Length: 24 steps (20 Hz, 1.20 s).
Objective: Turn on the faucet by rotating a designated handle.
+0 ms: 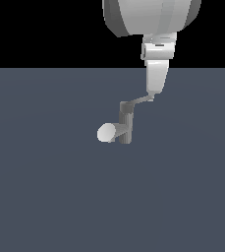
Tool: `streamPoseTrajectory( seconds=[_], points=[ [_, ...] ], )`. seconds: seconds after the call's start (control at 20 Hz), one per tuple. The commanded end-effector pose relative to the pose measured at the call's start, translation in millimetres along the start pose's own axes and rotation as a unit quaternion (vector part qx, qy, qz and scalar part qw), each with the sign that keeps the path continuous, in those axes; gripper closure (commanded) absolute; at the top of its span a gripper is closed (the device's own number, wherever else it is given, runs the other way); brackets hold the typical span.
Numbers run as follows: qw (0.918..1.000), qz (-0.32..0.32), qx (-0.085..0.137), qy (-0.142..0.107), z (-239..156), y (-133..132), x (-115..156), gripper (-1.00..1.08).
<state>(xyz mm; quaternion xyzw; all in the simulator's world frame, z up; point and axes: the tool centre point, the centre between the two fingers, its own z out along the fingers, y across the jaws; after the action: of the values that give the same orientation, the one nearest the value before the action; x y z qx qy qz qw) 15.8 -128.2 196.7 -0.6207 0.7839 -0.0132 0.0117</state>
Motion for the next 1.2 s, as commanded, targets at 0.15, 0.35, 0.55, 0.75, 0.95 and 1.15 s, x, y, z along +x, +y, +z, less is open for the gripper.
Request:
streamPoseTrajectory(
  seconds=[0.15,0.35,0.55,0.75,0.95,1.15],
  points=[
    [1.0000,0.002,-0.001,0.001,0,9,-1,1.08],
    [1.0000,0.003,-0.005,0.001,3,23,-10,1.08],
    [1.0000,0.004,-0.009,0.001,6,38,-18,1.08],
    [0.9999,0.005,-0.012,0.001,9,52,-26,1.08],
    [0.9999,0.006,-0.016,0.001,11,68,-35,1.08],
    [0.9999,0.013,0.000,0.001,-2,58,-34,1.08]
  ],
)
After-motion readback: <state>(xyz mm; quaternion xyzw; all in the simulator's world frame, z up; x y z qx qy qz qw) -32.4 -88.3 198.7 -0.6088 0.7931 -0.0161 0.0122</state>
